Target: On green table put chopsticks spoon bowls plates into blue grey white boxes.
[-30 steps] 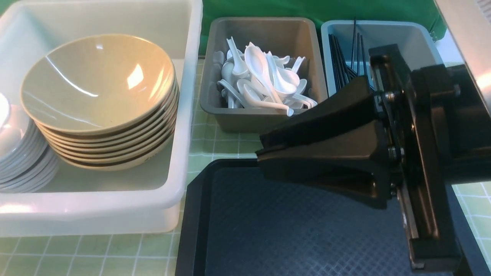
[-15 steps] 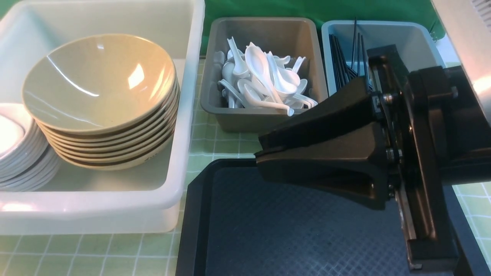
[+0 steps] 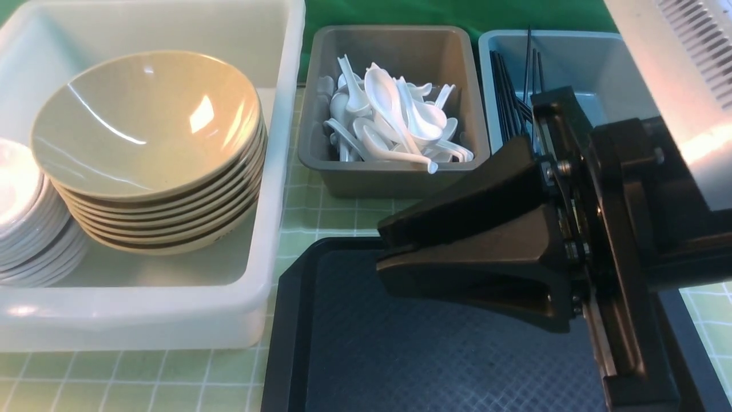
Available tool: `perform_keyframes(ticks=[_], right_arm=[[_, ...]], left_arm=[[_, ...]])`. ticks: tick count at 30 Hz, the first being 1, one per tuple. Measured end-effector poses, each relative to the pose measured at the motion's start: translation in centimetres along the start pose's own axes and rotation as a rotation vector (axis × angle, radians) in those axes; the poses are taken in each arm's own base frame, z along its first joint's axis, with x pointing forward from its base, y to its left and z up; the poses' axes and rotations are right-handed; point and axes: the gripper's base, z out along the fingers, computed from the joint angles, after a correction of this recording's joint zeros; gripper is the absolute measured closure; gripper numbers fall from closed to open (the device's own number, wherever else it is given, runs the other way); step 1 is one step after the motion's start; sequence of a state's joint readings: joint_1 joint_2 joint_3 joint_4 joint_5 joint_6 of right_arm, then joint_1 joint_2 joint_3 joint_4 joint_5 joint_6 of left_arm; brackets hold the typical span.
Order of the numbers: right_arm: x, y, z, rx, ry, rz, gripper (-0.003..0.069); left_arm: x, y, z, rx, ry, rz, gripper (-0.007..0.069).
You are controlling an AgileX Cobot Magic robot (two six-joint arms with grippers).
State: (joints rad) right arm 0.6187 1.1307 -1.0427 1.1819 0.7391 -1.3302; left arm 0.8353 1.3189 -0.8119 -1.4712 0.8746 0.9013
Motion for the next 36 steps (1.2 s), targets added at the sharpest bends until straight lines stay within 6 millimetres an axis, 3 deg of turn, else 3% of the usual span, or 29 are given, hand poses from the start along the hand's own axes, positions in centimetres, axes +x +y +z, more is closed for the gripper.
perform_keyframes(ticks=[5,9,11,13,14,15,18,22,26,27,28,31,33,36], right_arm=[[0.0,0.0,0.0,0.0,0.0,0.0,0.0477],[0.2,-0.1,0.0,0.012,0.017,-0.016,0.0475],[0.4,-0.4,0.0,0.043,0.043,-0.037,0.0474],[0.8,-1.2,-0.1,0.127,0.088,-0.033,0.0472],[0.8,-1.3,-0.1,0.145,0.096,-0.038,0.0471],[1.1,-1.8,-0.2,0.197,0.12,-0.025,0.0469],[1.7,-3.1,-0.8,0.338,0.181,0.018,0.0468],[3.4,-5.9,-3.0,0.537,0.284,0.163,0.0466],[6.2,-9.2,-7.7,0.754,0.37,0.451,0.0465],[6.3,-9.3,-7.9,0.76,0.376,0.462,0.0465],[7.1,-9.5,-9.5,0.791,0.417,0.531,0.0465],[7.8,-8.9,-11.9,0.858,0.432,0.61,0.0465],[8.1,-6.7,-13.8,0.963,0.377,0.612,0.0464],[8.6,-3.7,-14.6,1.054,0.294,0.546,0.0466]], left_arm=[[-1.4,-2.4,-1.3,0.016,-0.048,0.089,-0.0038],[-2.1,-6.9,-2.8,0.114,-0.055,0.329,-0.0036],[-1.6,-9.4,-2.9,0.216,-0.005,0.461,-0.0019],[0.0,-13.2,-2.7,0.373,0.121,0.618,0.0022],[-0.1,-13.3,-2.7,0.369,0.122,0.627,0.0022],[1.0,-15.0,-2.6,0.432,0.199,0.696,0.0054],[3.3,-17.3,-2.5,0.447,0.373,0.839,0.0153],[6.1,-18.7,-1.2,0.352,0.472,0.972,0.0317],[8.7,-18.9,0.3,0.227,0.588,1.033,0.0511],[8.7,-18.9,0.2,0.22,0.589,1.031,0.0521],[9.0,-18.7,0.6,0.16,0.596,1.021,0.0576],[9.1,-18.6,1.2,0.07,0.569,0.964,0.0616],[9.5,-18.5,1.7,0.011,0.571,0.946,0.0626],[10.0,-18.4,1.4,-0.012,0.623,0.929,0.0626]])
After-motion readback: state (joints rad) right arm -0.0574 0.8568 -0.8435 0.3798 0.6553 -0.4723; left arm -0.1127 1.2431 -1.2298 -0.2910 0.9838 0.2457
